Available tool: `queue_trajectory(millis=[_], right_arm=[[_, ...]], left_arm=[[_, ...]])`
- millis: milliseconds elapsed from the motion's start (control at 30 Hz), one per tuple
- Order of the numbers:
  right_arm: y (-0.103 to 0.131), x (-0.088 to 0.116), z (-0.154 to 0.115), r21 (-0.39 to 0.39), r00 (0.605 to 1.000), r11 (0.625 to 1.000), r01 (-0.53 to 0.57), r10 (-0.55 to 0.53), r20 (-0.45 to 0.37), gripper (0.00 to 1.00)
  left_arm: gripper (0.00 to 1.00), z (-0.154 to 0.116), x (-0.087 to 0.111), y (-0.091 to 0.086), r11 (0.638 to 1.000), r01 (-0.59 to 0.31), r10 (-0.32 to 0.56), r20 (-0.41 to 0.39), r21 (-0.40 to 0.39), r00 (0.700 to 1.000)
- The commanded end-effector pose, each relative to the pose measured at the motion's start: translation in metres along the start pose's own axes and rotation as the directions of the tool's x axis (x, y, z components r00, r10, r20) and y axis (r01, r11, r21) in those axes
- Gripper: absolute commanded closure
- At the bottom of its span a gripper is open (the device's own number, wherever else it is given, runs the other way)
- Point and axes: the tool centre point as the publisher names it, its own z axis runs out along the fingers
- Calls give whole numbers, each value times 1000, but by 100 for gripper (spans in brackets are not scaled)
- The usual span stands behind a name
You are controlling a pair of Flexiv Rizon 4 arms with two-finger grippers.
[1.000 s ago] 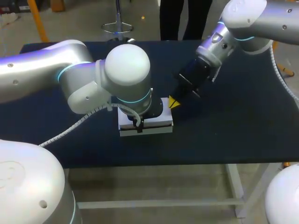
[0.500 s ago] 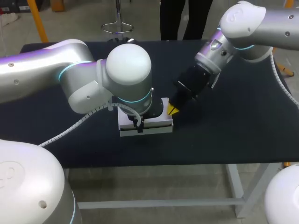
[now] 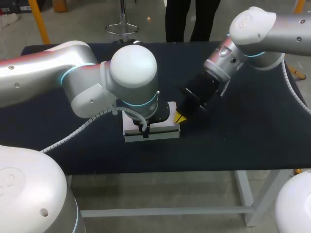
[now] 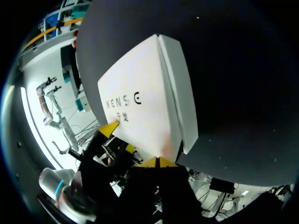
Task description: Assemble the packaging by folding the flat box into shape, placing the metal phone stand inside, and closing the box properly
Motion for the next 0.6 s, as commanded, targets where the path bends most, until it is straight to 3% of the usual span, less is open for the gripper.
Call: queue_trajectory(millis=[33, 600], right_arm=[[7, -2, 0, 18, 1000, 1000, -1, 1, -5, 100], [8, -5, 3, 26, 1000, 1000, -10, 10, -9, 100]], left_arm=[[51, 1, 2, 0, 1000, 1, -1, 2, -5, 1000], [50, -1, 4, 2, 1000, 0, 0, -7, 2, 1000]])
